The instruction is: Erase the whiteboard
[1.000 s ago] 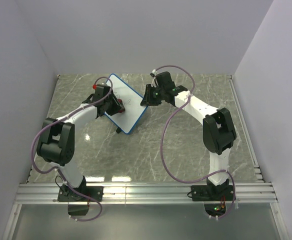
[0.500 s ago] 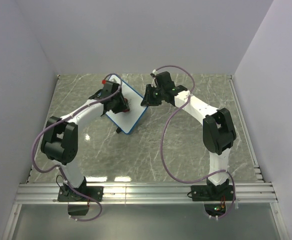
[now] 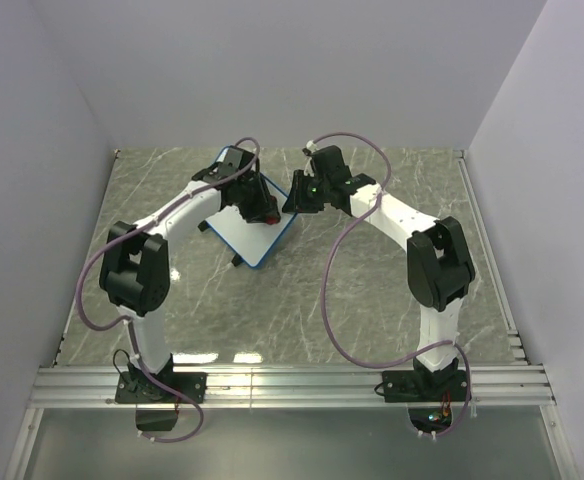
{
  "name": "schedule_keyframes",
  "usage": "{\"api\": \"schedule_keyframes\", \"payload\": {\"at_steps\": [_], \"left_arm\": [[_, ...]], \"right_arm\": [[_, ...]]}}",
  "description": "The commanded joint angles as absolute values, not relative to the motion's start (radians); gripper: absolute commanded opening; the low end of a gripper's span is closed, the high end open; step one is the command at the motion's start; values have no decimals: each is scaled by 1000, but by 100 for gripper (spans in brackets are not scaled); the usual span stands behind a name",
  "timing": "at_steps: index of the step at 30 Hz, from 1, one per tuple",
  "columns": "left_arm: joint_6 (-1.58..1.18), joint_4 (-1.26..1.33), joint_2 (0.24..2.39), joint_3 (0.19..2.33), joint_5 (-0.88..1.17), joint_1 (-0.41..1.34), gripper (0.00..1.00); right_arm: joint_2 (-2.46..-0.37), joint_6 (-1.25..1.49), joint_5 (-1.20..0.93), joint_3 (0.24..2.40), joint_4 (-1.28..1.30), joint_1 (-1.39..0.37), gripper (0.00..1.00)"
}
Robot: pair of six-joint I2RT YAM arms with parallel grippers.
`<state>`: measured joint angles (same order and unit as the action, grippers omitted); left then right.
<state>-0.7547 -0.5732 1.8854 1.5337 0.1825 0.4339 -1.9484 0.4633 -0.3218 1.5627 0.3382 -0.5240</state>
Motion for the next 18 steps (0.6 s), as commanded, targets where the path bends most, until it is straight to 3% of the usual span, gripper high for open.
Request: {"api": "schedule_keyframes", "payload": {"at_steps": [1, 11, 18], "left_arm": [[-761, -511, 2005, 1479, 130, 350, 0], [-704, -479, 2019, 1344, 112, 147, 0], [-667, -528, 2030, 1491, 158, 152, 0]], "right_arm": [[-1916, 488, -380, 1514, 494, -611, 0], [-1917, 482, -383, 1511, 497, -611, 0], [-1922, 477, -384, 1508, 500, -611, 0]]}}
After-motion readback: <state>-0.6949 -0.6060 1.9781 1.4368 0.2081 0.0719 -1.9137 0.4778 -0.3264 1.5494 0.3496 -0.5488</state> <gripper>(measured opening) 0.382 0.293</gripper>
